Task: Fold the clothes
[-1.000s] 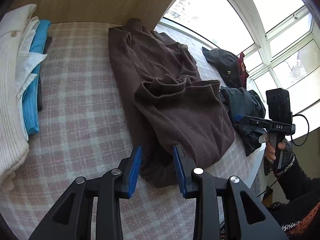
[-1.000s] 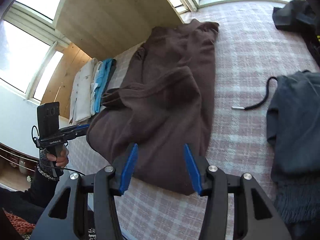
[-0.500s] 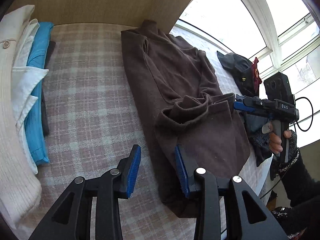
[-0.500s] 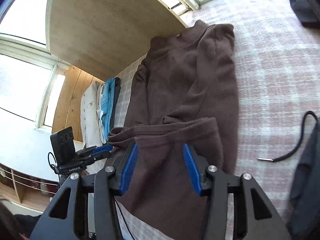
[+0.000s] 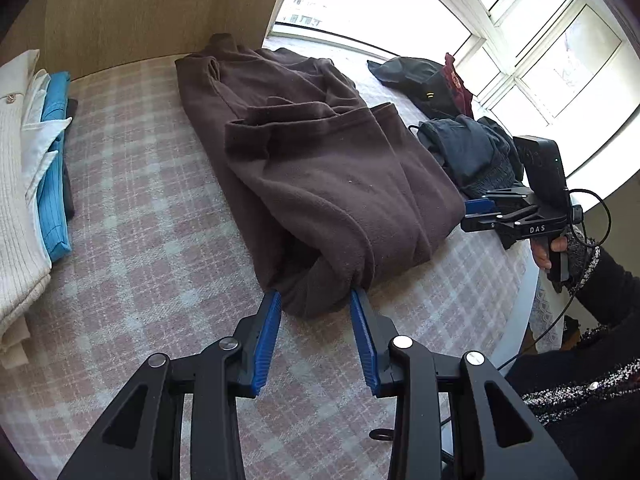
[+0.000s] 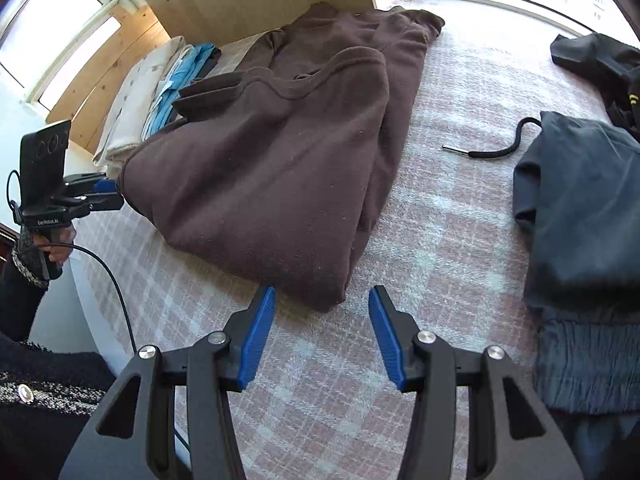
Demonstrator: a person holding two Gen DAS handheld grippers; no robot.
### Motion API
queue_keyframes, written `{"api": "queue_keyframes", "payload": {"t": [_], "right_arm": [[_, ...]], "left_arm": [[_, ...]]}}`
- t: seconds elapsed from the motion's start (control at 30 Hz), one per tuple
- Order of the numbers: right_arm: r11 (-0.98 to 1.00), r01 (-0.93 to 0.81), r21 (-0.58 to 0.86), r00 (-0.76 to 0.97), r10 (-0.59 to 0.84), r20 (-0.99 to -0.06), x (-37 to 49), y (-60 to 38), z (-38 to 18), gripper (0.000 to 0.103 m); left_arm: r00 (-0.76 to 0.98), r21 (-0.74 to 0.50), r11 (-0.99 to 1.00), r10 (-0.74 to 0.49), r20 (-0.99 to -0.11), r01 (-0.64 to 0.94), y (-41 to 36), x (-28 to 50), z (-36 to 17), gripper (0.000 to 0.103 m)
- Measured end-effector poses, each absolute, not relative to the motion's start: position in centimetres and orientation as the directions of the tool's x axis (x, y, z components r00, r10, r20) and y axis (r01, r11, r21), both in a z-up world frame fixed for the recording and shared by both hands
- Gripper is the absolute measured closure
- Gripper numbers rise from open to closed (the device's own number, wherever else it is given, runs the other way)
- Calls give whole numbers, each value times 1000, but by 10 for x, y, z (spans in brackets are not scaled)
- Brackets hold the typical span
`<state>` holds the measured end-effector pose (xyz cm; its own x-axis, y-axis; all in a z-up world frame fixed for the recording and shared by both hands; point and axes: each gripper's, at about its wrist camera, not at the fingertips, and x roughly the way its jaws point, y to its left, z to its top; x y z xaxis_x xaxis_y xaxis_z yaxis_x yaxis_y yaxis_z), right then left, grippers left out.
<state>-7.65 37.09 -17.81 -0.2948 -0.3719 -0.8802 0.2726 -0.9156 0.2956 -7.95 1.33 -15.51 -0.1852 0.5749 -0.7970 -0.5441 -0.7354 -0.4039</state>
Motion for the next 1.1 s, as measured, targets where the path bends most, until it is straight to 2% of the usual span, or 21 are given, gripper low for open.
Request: {"api": "queue_keyframes", "payload": {"t": [0.13,0.27,0.33,0.37,0.4,0.47,0.6,0.67,0.7,0.77,0.83,0.9,1.1], "right_arm": [[-913,360,193,-320,-316,-893,-79,359,-177,55],[-895,391,217,-284,-341,-896,-87,358,-185,55],[-882,386,271,-252,-383,-889,-89,361,-189,56],[-873,378,310,-234,-414,-880,-91,365,-190,67],[-866,369,338,-224,-436,-872,-92,368,-188,73],[-859,354,368,-229,-462,-857,-93,374,-180,76],[-827,310,469,-295,-553,-779,-89,397,-153,80],[-816,268,512,-296,-576,-762,-89,407,-160,80],[-832,253,494,-270,-551,-790,-90,401,-172,80],[-860,231,455,-222,-502,-836,-94,390,-192,80],[-873,249,420,-217,-473,-854,-93,382,-191,79],[-890,258,377,-228,-435,-871,-92,381,-181,75],[-925,297,236,-306,-327,-894,-91,377,-139,72]], "left_arm": [[-180,-369,-704,574,-799,-607,18,-76,-148,69],[-132,-369,-672,571,-810,-642,36,-86,-157,69],[-103,-383,-655,576,-811,-651,43,-92,-163,71],[-90,-405,-654,586,-805,-639,42,-94,-165,74],[-80,-423,-652,596,-799,-629,41,-97,-167,76],[-72,-437,-648,603,-794,-624,38,-97,-162,86],[-70,-476,-636,640,-765,-607,26,-94,-143,87],[-50,-524,-613,676,-735,-591,18,-93,-143,88],[-39,-541,-606,686,-726,-584,15,-92,-145,88],[-6,-521,-629,641,-767,-576,21,-93,-166,91],[0,-527,-621,647,-763,-581,24,-92,-168,91],[-14,-526,-610,660,-751,-593,22,-92,-162,90],[-24,-474,-600,636,-771,-644,29,-95,-157,89]]}}
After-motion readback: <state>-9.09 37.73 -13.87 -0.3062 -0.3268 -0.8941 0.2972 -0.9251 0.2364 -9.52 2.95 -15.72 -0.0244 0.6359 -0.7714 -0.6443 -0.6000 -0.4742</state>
